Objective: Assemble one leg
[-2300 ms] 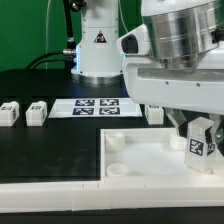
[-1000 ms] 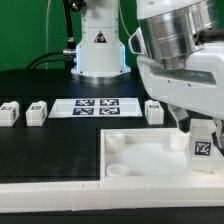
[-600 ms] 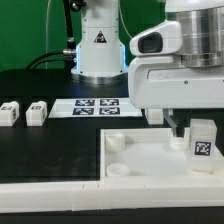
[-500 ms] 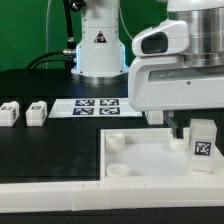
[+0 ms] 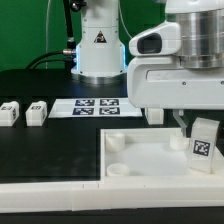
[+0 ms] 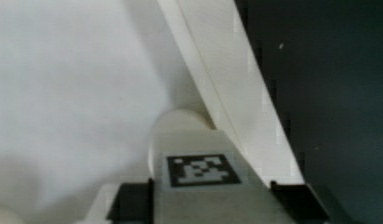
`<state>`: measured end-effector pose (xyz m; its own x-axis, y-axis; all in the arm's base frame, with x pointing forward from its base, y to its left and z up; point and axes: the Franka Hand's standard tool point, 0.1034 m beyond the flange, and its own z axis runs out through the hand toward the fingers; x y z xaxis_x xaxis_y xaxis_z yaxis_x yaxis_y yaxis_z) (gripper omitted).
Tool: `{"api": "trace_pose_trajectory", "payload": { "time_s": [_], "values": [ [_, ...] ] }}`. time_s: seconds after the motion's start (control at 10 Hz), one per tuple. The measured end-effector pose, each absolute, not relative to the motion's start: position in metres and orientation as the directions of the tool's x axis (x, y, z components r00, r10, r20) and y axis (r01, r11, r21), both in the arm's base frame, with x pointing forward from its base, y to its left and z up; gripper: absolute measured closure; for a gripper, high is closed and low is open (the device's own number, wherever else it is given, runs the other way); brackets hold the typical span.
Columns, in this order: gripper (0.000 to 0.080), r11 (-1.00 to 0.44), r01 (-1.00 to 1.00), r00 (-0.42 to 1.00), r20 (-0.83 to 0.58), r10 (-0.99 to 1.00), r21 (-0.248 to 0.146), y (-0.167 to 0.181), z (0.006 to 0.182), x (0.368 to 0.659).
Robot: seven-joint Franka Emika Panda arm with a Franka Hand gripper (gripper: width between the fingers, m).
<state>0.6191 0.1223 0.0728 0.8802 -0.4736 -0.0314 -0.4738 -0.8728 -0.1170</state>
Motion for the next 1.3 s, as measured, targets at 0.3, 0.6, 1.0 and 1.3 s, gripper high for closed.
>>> {"api": "trace_pose_trajectory", "payload": {
  "time_s": [0.3,0.6,1.0,1.3],
  "values": [
    [0.0495,-0.532,-0.835,0.547,-0.105,-0.831,-0.143,0.1182,0.0768,0.6230],
    [0.0502,-0.009,-0.987,0.045,-0.218,-0.975,-0.160,0.1162,0.0685,0.6206],
    [0.0272,-0.007,-0.987,0.044,-0.228,-0.973,-0.160,0.1186,0.0676,0.6197],
    [0.0156,-0.441,-0.871,0.473,-0.131,-0.871,-0.215,0.1192,0.0690,0.6196]
  ]
}}
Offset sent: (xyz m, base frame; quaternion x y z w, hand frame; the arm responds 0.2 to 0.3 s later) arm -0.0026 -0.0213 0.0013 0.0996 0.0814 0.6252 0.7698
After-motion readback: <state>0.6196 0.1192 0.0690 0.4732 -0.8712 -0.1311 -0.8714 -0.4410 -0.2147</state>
